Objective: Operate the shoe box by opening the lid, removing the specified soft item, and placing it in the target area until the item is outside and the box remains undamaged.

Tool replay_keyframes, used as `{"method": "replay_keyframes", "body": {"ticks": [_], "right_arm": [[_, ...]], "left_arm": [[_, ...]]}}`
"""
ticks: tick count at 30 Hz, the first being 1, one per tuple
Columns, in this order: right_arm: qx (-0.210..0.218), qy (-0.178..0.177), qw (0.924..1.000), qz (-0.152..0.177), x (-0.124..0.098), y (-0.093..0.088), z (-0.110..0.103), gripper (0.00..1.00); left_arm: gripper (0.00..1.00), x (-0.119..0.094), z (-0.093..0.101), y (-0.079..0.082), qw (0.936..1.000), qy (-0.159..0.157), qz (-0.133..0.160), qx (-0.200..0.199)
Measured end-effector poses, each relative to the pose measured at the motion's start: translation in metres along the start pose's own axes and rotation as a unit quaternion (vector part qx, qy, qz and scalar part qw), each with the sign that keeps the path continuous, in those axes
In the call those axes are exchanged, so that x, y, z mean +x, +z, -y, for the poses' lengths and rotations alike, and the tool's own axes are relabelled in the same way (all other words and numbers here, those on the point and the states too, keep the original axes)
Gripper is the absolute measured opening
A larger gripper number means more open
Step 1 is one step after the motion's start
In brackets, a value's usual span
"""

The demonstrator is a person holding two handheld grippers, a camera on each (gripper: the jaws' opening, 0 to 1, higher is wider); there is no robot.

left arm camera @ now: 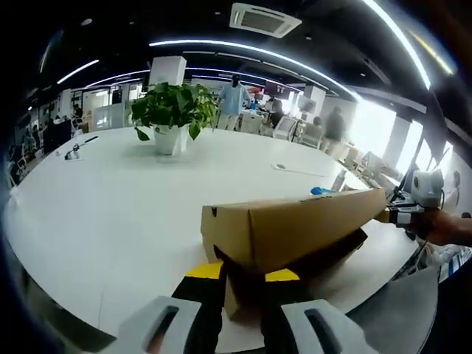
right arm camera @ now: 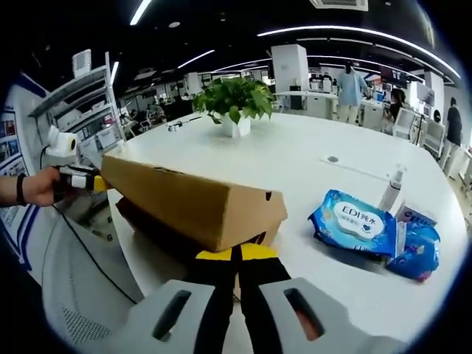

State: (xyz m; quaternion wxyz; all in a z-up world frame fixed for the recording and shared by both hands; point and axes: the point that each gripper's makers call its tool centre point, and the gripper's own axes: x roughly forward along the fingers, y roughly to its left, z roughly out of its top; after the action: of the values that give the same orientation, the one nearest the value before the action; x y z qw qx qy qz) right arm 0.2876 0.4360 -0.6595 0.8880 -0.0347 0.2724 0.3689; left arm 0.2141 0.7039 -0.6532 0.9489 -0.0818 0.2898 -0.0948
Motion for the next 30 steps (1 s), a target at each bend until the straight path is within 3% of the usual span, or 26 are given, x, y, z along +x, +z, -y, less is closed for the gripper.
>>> {"method": "replay_keyframes", "body": {"ticks": [30], "right_arm": [[0.046, -0.002, 0.9988, -0.013, 0.007, -0.033, -0.001, 0.00]], "left_arm": [[0.18, -0.005, -0.013, -0.028, 0.9983, 0.035, -0.022, -0.041]]}}
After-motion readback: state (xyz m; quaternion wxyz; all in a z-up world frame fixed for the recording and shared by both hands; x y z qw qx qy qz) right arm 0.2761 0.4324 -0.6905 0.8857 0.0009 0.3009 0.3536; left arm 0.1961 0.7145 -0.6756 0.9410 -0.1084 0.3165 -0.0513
